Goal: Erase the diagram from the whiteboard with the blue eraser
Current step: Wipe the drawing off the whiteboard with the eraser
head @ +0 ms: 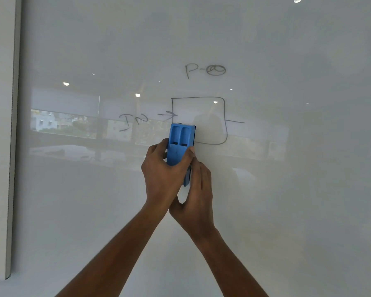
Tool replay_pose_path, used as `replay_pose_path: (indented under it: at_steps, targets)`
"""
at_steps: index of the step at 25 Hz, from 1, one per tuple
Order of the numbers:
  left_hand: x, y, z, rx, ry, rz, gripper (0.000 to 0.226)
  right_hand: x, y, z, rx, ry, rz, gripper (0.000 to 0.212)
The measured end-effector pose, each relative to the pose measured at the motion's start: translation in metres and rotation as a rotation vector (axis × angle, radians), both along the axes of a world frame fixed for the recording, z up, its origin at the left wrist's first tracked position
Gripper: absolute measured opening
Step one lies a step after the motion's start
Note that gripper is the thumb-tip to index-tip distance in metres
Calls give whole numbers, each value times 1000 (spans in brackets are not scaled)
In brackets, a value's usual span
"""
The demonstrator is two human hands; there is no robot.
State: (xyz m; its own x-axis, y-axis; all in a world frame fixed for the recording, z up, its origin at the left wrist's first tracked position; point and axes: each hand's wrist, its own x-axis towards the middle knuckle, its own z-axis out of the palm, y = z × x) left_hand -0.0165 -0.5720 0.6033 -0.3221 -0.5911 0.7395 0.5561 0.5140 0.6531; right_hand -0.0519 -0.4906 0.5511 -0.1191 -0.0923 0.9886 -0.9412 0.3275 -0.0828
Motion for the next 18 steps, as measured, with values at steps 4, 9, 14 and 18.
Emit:
replay_pose_path:
  at_steps: [4, 9, 14, 18]
  targets:
    - [-4, -9, -3, -65, 44, 108, 58, -11, 20, 0, 166, 112, -33, 63]
    - [-6, -24, -5, -117, 56, 197, 57, -45, 85, 41, -22, 185, -480, 50]
    - [-14, -31, -14, -181, 35, 237, 65, -76, 151, 56, -133, 161, -707, 51]
    - [-26, -33, -17, -279, 56, 312, 76, -88, 161, 44, -132, 170, -690, 57]
